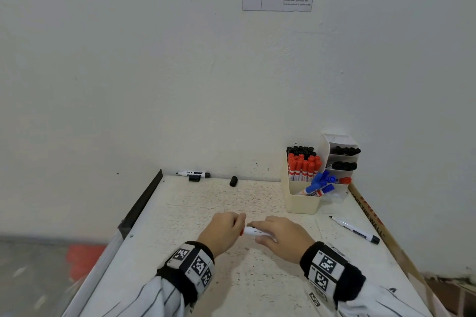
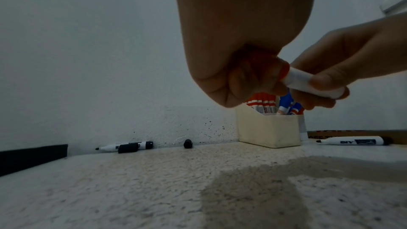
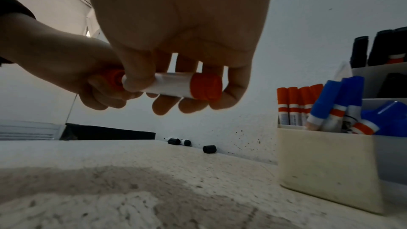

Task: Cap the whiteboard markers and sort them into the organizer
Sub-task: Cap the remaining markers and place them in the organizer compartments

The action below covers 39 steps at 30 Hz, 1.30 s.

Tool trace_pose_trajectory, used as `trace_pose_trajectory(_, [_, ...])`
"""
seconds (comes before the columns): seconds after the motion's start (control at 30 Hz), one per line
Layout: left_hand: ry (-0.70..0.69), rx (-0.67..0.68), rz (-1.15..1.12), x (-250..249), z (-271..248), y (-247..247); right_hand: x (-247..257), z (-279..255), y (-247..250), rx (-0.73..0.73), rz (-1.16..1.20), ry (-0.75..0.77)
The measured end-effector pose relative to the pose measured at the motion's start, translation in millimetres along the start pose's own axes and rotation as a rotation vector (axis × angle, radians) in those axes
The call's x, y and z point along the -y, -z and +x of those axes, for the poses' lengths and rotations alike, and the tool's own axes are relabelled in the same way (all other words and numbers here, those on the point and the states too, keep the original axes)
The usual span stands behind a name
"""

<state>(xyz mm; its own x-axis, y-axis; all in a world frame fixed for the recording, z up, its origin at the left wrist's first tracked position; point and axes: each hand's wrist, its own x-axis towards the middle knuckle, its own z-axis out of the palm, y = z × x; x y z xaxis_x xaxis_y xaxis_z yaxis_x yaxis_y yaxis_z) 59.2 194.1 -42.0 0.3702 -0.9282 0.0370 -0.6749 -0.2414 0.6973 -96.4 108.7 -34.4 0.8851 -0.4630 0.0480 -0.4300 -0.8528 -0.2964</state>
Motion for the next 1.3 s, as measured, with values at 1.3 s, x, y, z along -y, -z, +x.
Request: trace_pose_trajectory(1.3, [-0.005, 0.025, -0.355, -10.3, -25.1, -11.3, -0.3, -19.0, 0.2, -0.122, 0.16, -0.029])
